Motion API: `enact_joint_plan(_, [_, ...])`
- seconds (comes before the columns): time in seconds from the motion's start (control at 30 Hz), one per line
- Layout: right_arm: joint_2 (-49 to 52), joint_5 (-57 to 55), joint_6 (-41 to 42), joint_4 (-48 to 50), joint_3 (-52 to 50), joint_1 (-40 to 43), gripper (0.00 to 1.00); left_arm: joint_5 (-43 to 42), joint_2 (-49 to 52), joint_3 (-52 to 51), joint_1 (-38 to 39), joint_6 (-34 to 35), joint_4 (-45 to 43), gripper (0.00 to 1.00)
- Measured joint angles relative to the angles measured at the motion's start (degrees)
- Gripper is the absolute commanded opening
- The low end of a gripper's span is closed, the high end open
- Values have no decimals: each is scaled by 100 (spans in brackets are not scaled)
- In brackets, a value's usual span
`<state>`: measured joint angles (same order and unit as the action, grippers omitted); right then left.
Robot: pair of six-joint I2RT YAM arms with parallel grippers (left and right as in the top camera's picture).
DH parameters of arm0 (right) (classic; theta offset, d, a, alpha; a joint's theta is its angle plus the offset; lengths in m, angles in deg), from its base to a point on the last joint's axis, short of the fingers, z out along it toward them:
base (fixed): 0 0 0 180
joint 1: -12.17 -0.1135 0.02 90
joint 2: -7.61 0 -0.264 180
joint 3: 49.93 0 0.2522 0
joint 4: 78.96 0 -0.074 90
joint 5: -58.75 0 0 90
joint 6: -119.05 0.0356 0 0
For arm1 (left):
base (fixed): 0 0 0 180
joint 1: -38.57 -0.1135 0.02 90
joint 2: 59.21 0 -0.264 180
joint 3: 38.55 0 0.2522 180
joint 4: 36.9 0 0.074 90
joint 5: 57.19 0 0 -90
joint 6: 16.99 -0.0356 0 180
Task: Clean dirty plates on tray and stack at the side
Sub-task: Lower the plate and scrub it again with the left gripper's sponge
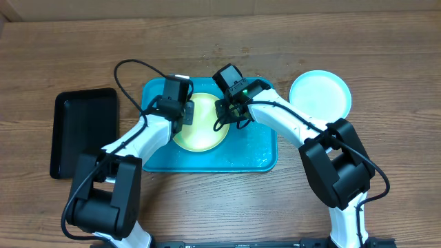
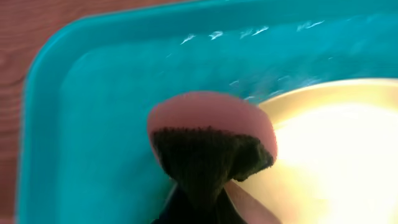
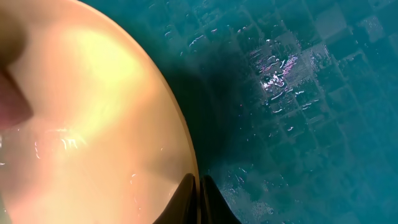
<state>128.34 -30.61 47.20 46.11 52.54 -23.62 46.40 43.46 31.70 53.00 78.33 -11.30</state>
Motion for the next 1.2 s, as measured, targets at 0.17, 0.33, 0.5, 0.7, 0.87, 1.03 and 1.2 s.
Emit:
enact_joint_plan(0.17, [0, 46, 0, 48, 0, -33, 4, 313, 0, 0, -70, -2, 28, 4])
enact_joint_plan(0.33, [0, 59, 0, 50, 0, -70, 4, 258, 0, 2, -96, -4, 205, 4])
enact_joint_plan(0.5, [0, 33, -9, 15, 0, -63, 4, 136, 0, 31, 79, -26, 498, 4])
enact_joint_plan(0.7, [0, -11, -59, -9, -7, -61, 4, -31, 0, 33, 505, -107, 942, 4])
enact_joint_plan(0.87, [0, 0, -107, 0, -28, -57, 4, -50, 0, 72, 535, -107, 1200, 4])
enact_joint_plan(1.03, [0, -7, -133, 0, -28, -57, 4, -2, 0, 76, 535, -107, 1064, 4])
enact_joint_plan(1.2, [0, -4, -116, 72, -28, -57, 4, 573, 2, 37, 535, -107, 188, 4])
